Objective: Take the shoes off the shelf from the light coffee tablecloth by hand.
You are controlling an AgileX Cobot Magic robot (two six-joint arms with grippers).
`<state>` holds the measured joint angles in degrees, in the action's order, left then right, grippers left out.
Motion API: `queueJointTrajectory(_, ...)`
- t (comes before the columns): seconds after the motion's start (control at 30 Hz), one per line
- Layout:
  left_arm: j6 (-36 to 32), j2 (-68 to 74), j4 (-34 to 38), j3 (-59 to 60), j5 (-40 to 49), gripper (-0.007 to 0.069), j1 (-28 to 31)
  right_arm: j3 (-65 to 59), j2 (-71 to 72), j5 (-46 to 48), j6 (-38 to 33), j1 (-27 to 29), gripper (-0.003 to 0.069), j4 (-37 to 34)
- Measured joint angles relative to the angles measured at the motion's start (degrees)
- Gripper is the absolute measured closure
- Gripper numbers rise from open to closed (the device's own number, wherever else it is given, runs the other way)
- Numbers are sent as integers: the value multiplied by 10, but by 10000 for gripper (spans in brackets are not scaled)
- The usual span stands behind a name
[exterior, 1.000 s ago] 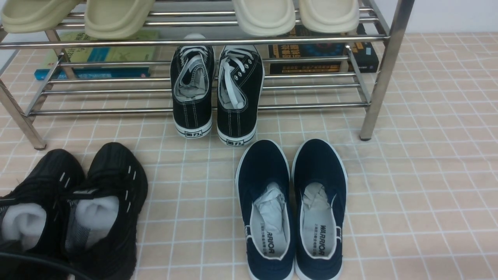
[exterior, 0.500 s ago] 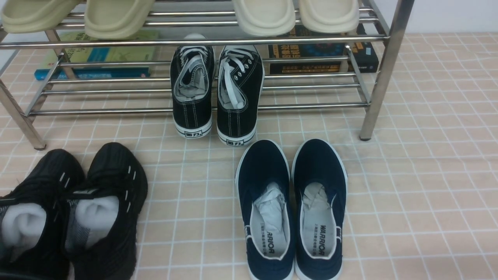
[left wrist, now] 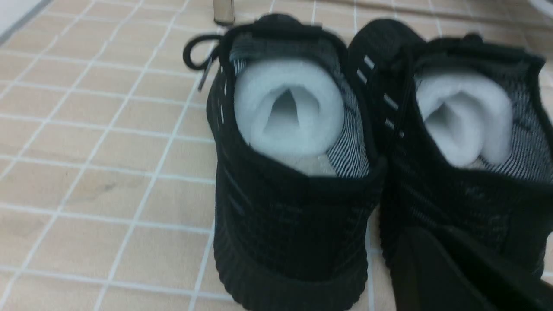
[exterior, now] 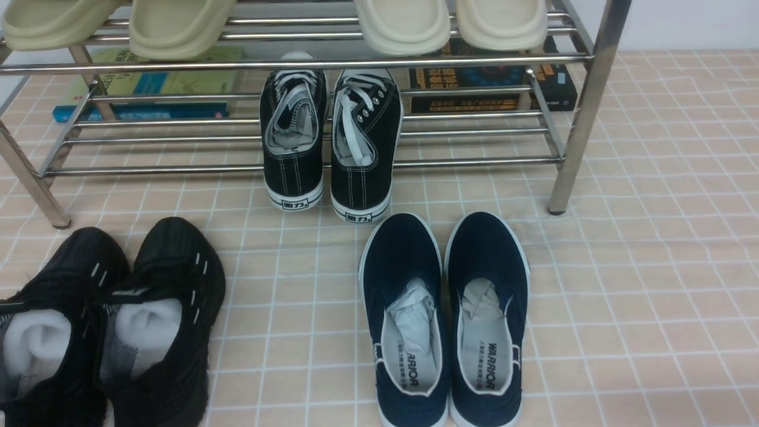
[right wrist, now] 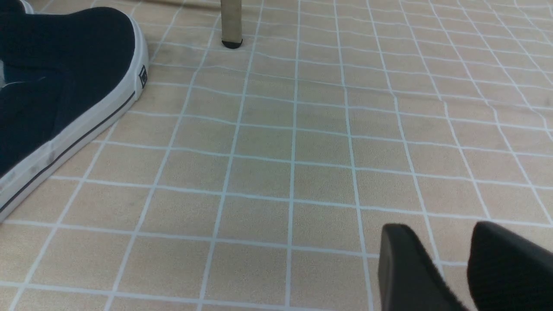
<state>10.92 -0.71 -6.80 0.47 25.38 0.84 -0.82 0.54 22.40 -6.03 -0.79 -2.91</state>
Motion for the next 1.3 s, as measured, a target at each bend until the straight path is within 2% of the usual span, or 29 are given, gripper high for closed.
queueJointTrajectory(0.23, 2, 0, -1, 5, -18, 556, 0, 0, 0, 0, 0, 0, 420, 0)
queueJointTrajectory(0.53, 4, 0, -4, 5, -22, 551, -39, 0, 0, 0, 0, 0, 420, 0)
queueJointTrajectory(1.3, 4, 0, -4, 5, -22, 532, -40, 0, 0, 0, 0, 0, 419, 0)
